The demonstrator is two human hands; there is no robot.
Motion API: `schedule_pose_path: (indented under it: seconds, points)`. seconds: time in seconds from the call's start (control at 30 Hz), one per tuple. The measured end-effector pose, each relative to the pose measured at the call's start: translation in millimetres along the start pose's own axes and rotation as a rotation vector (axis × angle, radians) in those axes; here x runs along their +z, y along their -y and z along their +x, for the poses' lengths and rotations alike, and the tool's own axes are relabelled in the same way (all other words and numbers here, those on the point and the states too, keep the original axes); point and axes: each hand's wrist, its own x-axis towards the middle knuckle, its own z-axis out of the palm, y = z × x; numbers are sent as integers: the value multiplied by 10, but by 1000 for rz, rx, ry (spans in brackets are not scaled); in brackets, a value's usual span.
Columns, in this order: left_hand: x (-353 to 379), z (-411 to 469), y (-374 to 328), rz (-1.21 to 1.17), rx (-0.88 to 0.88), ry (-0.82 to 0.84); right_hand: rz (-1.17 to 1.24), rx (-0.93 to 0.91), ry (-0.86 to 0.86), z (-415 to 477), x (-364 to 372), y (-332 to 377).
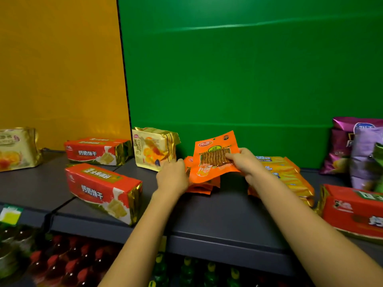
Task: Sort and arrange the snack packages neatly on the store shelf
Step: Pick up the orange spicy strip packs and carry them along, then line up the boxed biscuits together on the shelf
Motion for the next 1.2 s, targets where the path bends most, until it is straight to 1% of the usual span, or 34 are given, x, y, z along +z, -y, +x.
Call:
schedule_pose_path:
  seconds: [0.07, 0.13, 0.23, 0.3, 0.37, 0.43, 0.53, 0.63, 0.73, 0.8, 0.83, 0.9, 0.97, 1.03, 1.1, 1.2]
  points:
    - [-123, -174, 24, 88, 59, -18, 24, 45, -4, 48, 97, -38]
    - [-248, -316, 66, 135, 106, -79, 37, 70, -8, 80, 214, -58]
    - [-423, -423, 227, 95, 182, -245, 36, 90, -17, 125, 416, -102]
    - [-516, -436, 398, 70, 214, -288, 29, 108, -36, 156, 540, -147]
    - [-581, -424, 638, 61, 246, -293, -54, 123, -62, 203, 630, -223]
    - [-630, -414, 896, 12, 277, -271, -179, 143, -54, 275, 666, -318]
    - [-697, -387, 1263, -34, 290, -156, -274, 151, -41, 114, 625, -235]
    - [-746, -328, 1581, -232, 259, 68, -366, 88, -18, -63, 460, -109]
    - [-759, -234, 1812, -390, 253, 319, -354, -40, 73, -329, 157, 43]
    - [-793, -160, 1893, -359, 297, 446, -353, -127, 102, -549, -103, 136]
    - [-806, -112, 1918, -298, 324, 473, -364, -173, 104, -665, -245, 178]
    - [-793, -21, 1944, -128, 383, 461, -396, -260, 90, -897, -542, 254]
    - [-718, 55, 1945, 20, 453, 363, -471, -328, 32, -1090, -866, 264]
    - [-606, 130, 1970, 93, 490, 271, -588, -327, -28, -1259, -1218, 215]
    - [-536, 157, 1963, 154, 464, 241, -671, -240, -32, -1416, -1578, 146]
    - [-511, 131, 1922, 167, 437, 196, -789, -11, -13, -1580, -2020, 1]
